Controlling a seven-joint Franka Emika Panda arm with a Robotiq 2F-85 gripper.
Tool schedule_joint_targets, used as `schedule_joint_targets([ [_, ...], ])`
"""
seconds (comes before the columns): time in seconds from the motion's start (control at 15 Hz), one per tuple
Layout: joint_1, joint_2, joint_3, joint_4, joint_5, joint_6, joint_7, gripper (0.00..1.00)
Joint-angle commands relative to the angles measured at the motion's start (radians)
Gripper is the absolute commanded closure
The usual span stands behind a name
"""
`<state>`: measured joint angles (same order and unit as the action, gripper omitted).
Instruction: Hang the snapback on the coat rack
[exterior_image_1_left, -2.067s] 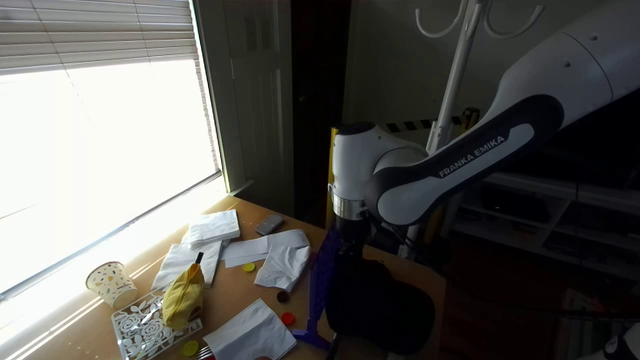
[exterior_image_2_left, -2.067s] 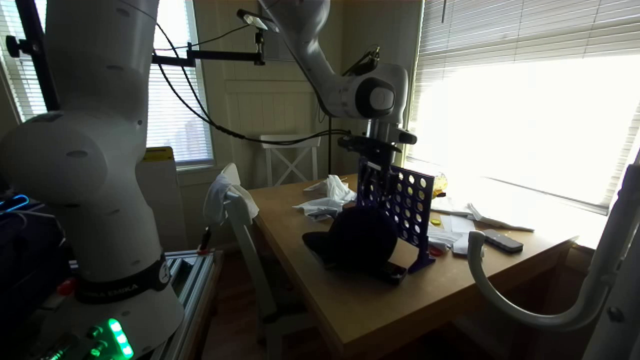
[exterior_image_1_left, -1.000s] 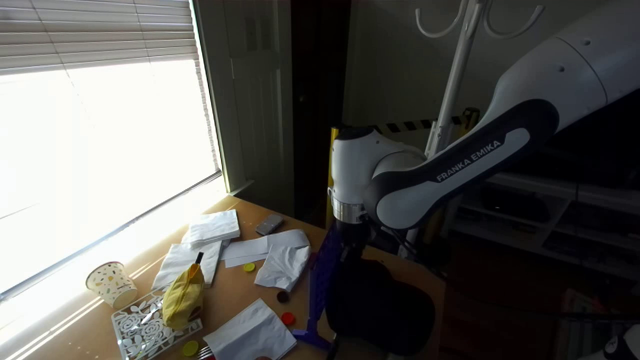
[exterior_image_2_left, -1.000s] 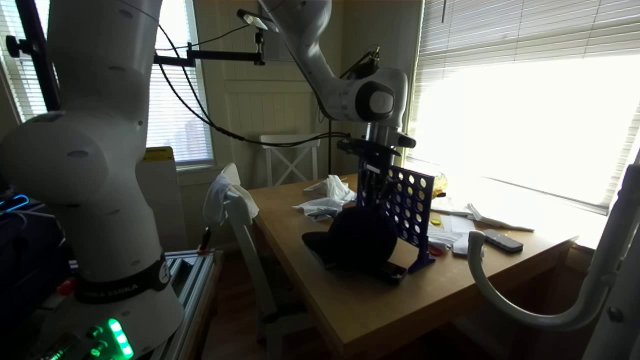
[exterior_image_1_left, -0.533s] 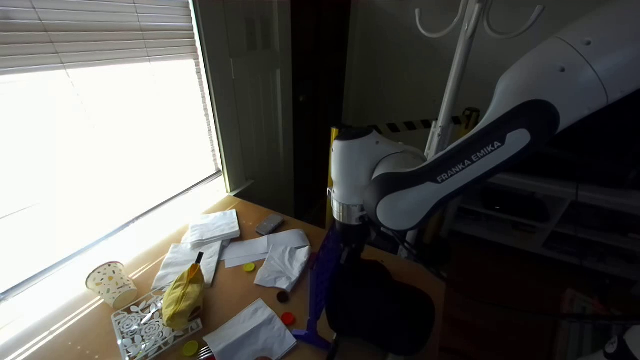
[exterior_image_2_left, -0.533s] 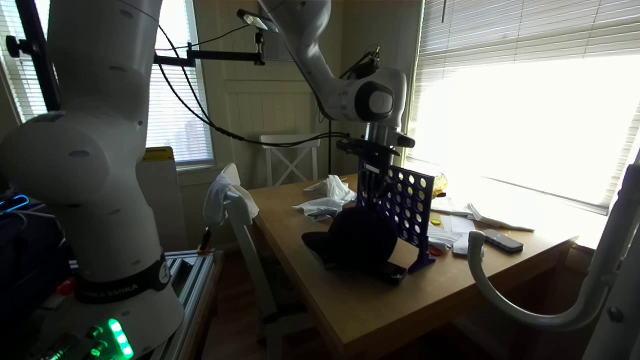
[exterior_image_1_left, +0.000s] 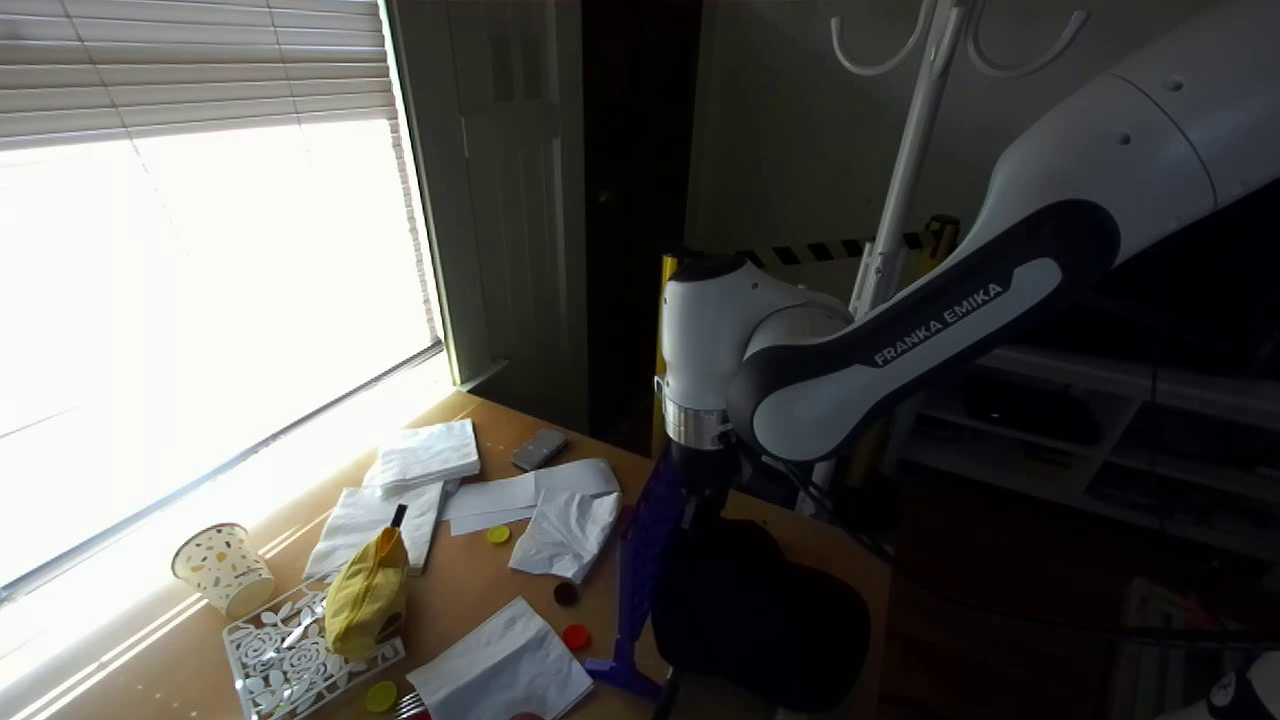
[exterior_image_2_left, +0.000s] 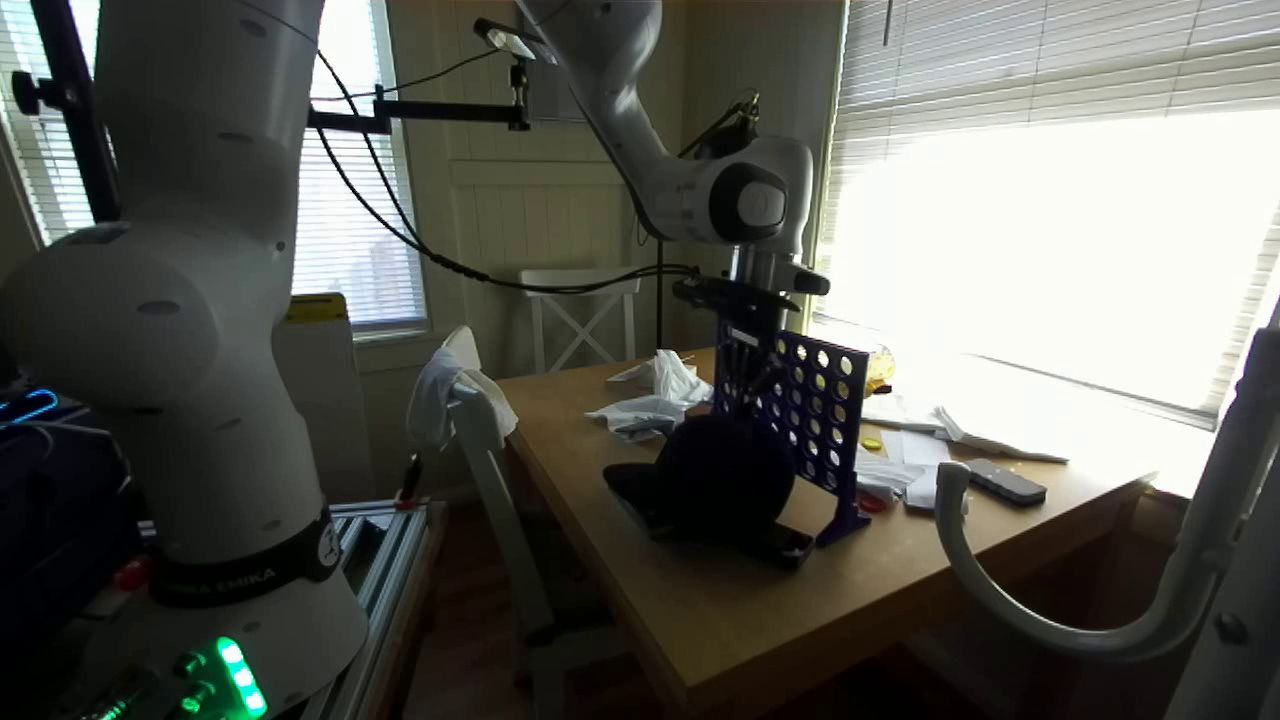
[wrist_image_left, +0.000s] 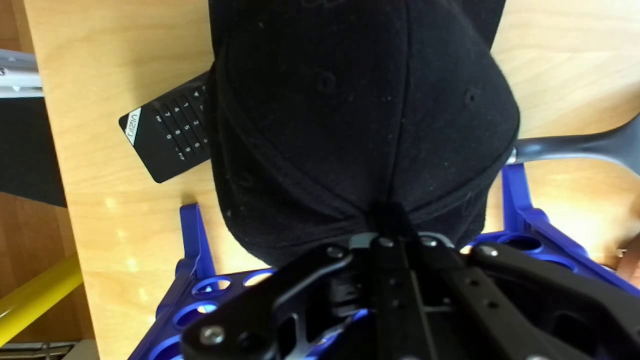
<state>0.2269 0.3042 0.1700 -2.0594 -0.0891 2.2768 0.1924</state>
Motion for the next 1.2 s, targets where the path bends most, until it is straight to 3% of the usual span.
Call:
schedule_joint_targets([
  [0.0, 0.007, 0.003, -0.011, 0.020, -0.012, -0.023, -0.009, 0.73],
  [0.67, -0.051, 0.037, 0.002, 0.165, 0.060, -0.200, -0.208, 0.05],
  [0.8, -0.047, 0.048, 0.005, 0.179, 0.073, -0.220, -0.215, 0.00],
  [1.13, -0.039, 0.075, 0.014, 0.177, 0.097, -0.210, -0.207, 0.00],
])
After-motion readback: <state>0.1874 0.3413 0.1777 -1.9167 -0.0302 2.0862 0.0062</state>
